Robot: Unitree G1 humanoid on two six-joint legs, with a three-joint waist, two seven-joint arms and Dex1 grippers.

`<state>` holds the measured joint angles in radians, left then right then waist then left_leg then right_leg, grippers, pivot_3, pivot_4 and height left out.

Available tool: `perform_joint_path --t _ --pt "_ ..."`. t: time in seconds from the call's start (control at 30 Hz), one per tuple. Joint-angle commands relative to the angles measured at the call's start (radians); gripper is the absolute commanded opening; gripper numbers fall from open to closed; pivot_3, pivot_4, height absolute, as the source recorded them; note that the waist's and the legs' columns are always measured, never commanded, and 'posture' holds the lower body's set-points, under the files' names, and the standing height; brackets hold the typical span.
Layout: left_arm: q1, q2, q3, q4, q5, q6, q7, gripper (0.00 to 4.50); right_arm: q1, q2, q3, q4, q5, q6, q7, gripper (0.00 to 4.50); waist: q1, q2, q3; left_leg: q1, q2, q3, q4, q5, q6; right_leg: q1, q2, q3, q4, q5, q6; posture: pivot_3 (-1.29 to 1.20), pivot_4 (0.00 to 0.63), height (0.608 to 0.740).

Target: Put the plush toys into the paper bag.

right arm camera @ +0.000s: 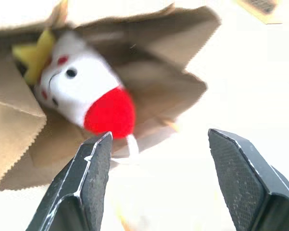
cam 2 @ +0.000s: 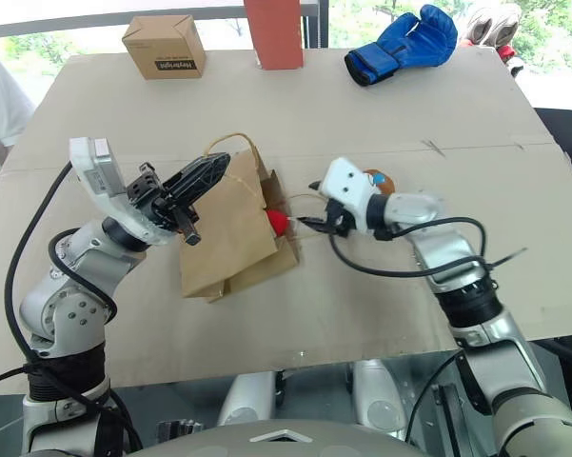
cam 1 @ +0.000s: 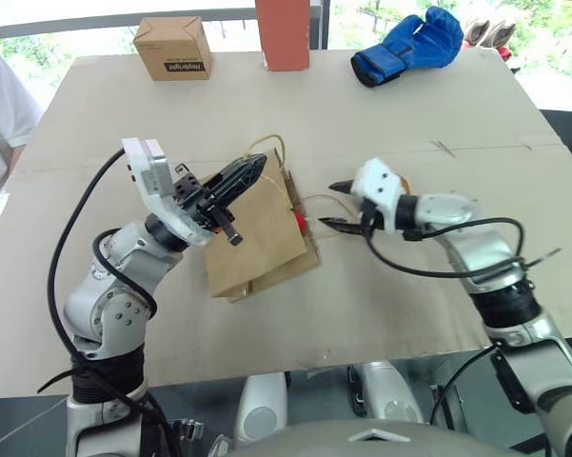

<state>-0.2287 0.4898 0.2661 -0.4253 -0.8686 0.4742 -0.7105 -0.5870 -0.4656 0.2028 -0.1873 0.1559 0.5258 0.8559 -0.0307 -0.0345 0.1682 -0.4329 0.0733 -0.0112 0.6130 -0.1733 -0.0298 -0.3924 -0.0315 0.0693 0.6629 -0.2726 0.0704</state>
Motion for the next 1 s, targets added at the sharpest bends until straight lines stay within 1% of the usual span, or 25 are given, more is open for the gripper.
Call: perform_joint_path --t 0.03,0.1,0.13,0.2,0.3,0.4,0.47,0.57,0.63,0.73,0.8,0.9,0.97,1.0 --pt "-0.015 0.012 0.026 -0.051 -0.02 -0.016 0.016 0.0 -0.003 -0.075 -0.062 -0.014 -0.028 0.061 -0.044 3.0 0.004 0.0 0.0 0.0 0.0 0.0 0.0 0.0 0.0 0.0 0.0 0.0 0.0 0.0 0.0 0.0 0.15 0.74" --pt "-0.019 0.015 0.022 -0.056 -0.018 -0.018 0.016 0.0 -0.021 -0.09 -0.044 0.071 -0.069 0.096 -0.088 3.0 0.004 0.0 0.0 0.0 0.0 0.001 0.001 0.0 0.0 0.0 0.0 0.0 -0.001 0.0 0.0 0.0 0.15 0.74" --pt "-0.025 0.015 0.017 -0.058 -0.018 -0.017 0.017 0.0 -0.037 -0.095 -0.004 0.157 -0.109 0.085 -0.095 3.0 0.002 0.0 0.0 0.0 0.0 0.001 0.001 0.0 0.0 0.0 0.0 0.001 0.0 0.0 0.0 0.0 0.15 0.74" --pt "-0.037 0.018 0.008 -0.06 -0.018 -0.016 0.013 0.0 -0.062 -0.064 0.018 0.283 -0.114 0.101 -0.095 3.0 -0.003 0.0 0.0 0.001 0.0 0.001 0.001 0.0 0.0 0.0 0.0 0.001 0.0 0.0 0.0 0.0 0.15 0.74" --pt "-0.054 0.023 0.003 -0.056 -0.022 -0.009 0.005 0.0 -0.08 -0.046 0.044 0.371 -0.143 0.028 -0.092 2.3 -0.007 0.0 0.0 0.0 0.0 0.001 0.0 0.0 0.0 0.0 0.0 0.002 0.0 0.0 0.0 0.0 0.15 0.74" --pt "-0.071 0.036 0.004 -0.042 -0.032 -0.001 -0.014 0.0 -0.078 -0.041 0.035 0.374 -0.148 -0.013 -0.095 0.92 -0.009 0.0 0.0 0.001 0.0 0.001 0.0 0.0 0.0 0.0 0.0 0.002 0.0 0.0 0.0 0.0 0.15 0.74" --pt "-0.086 0.05 0.004 -0.02 -0.046 0.01 -0.042 0.0 -0.056 -0.04 0.004 0.335 -0.126 -0.074 -0.087 0.04 -0.008 0.0 0.0 0.0 0.0 0.001 0.0 0.0 0.0 0.0 0.0 0.002 0.0 0.0 0.0 0.0 0.15 0.74" --pt "-0.112 0.069 0.006 0.016 -0.077 0.027 -0.091 0.0 -0.019 -0.031 -0.038 0.227 -0.05 -0.155 -0.034 0.04 -0.006 0.0 0.0 0.0 0.0 0.001 0.0 0.0 0.0 0.0 0.0 0.002 0.0 0.0 0.0 0.0 0.15 0.74" --pt "-0.137 0.083 0.001 0.043 -0.096 0.042 -0.131 0.0 -0.01 -0.003 -0.057 0.132 0.017 -0.136 -0.014 0.04 -0.007 0.0 0.0 0.0 0.0 0.001 0.0 0.0 0.0 0.0 0.0 0.002 0.0 0.0 0.0 0.0 0.15 0.74" --pt "-0.185 0.094 -0.014 0.084 -0.107 0.061 -0.173 0.0 -0.029 0.046 -0.017 0.07 0.02 -0.152 -0.021 0.04 -0.011 0.001 0.001 0.0 0.0 0.001 0.0 0.0 0.0 -0.001 0.001 0.002 0.0 0.0 0.0 0.0 0.15 0.74" --pt "-0.211 0.092 -0.027 0.107 -0.1 0.067 -0.195 0.0 -0.042 0.084 0.016 0.069 0.011 -0.167 -0.023 0.04 -0.01 0.001 0.001 0.0 0.001 0.0 0.0 0.0 0.0 -0.001 0.002 0.002 0.001 0.0 0.0 0.0 0.15 0.74" --pt "-0.265 0.072 -0.065 0.147 -0.078 0.063 -0.219 0.0 -0.089 0.154 0.147 0.144 -0.056 -0.273 0.024 0.04 -0.01 0.0 0.001 0.0 0.0 0.0 0.0 0.0 0.0 -0.001 0.002 0.002 0.0 0.0 0.0 0.0 0.15 0.74" --pt "-0.284 0.063 -0.08 0.161 -0.068 0.06 -0.23 0.0 -0.108 0.198 0.178 0.186 -0.052 -0.296 0.043 0.04 -0.01 0.0 0.001 0.0 0.0 0.0 0.0 0.0 0.0 -0.001 0.002 0.002 0.0 0.0 0.0 0.0 0.15 0.74" --pt "-0.297 0.055 -0.101 0.167 -0.046 0.051 -0.232 0.0 -0.124 0.238 0.197 0.228 -0.039 -0.333 0.071 0.04 -0.01 0.001 0.001 0.0 0.0 0.0 0.0 0.0 0.0 -0.001 0.002 0.001 0.0 0.0 0.0 0.0 0.15 0.74"
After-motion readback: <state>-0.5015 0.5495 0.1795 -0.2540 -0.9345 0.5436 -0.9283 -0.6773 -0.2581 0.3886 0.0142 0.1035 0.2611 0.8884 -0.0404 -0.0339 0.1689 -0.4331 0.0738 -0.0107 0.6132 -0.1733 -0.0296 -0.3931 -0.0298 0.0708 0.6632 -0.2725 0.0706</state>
